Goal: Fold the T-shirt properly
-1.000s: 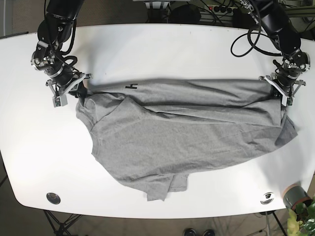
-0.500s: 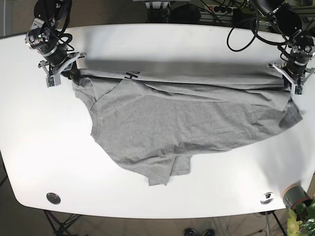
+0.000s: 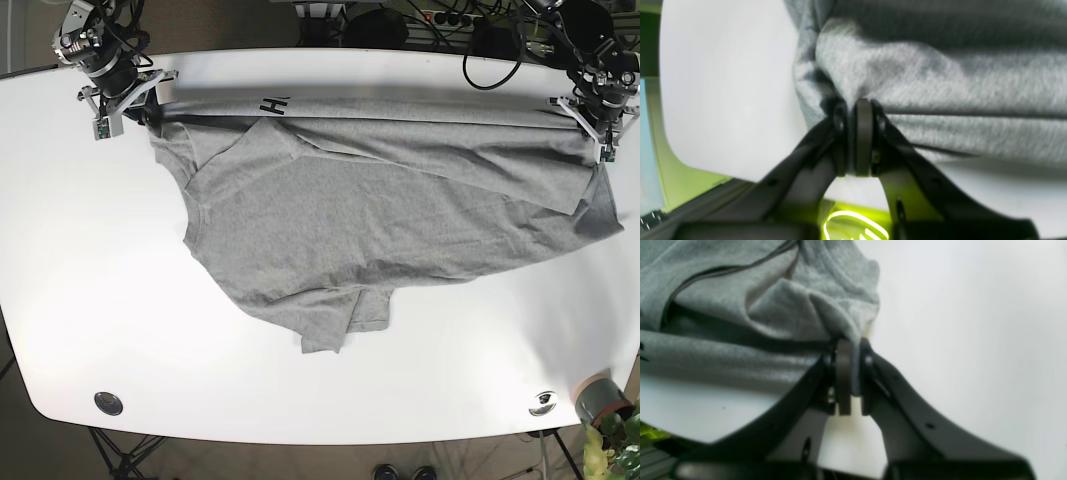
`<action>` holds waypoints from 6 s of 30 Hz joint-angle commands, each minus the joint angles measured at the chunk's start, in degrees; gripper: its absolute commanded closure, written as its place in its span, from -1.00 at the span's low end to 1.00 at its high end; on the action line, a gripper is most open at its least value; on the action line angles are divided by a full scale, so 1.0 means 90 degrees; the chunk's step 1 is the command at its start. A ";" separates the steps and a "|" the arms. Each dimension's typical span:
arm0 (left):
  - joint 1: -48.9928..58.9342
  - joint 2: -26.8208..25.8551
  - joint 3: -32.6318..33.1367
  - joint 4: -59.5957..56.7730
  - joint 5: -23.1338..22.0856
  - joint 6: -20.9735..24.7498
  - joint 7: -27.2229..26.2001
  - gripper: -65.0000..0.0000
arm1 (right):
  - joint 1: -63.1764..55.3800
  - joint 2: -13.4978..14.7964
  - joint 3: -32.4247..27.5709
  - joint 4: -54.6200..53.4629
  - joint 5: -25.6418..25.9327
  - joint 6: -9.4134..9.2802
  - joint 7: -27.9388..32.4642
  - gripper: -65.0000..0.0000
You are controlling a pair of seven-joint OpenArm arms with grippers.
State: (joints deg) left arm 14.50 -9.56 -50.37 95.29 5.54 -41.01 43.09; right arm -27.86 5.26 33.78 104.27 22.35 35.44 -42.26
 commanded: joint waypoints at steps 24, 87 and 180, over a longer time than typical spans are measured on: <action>0.0845 -0.0242 0.0288 0.1139 -0.1392 0.0113 -0.0055 0.52 | -0.0172 0.0212 0.0071 0.0376 0.0657 -0.0075 -0.0144 -0.11; -0.1626 -0.0876 0.1079 -0.1791 -0.0494 0.0113 -0.0065 -0.13 | 0.1205 0.0036 -0.1424 -0.0015 -0.0261 -0.0084 -0.0164 -0.43; -0.0366 -0.0476 -0.0679 0.0202 -0.0484 0.0113 0.0951 0.25 | 0.1391 0.0095 -0.1746 -0.0572 0.0247 0.0209 -0.0164 -0.43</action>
State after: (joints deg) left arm 11.31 -12.53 -56.03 96.27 1.17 -40.36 52.45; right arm -17.10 5.50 17.82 99.46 23.59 37.15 -45.23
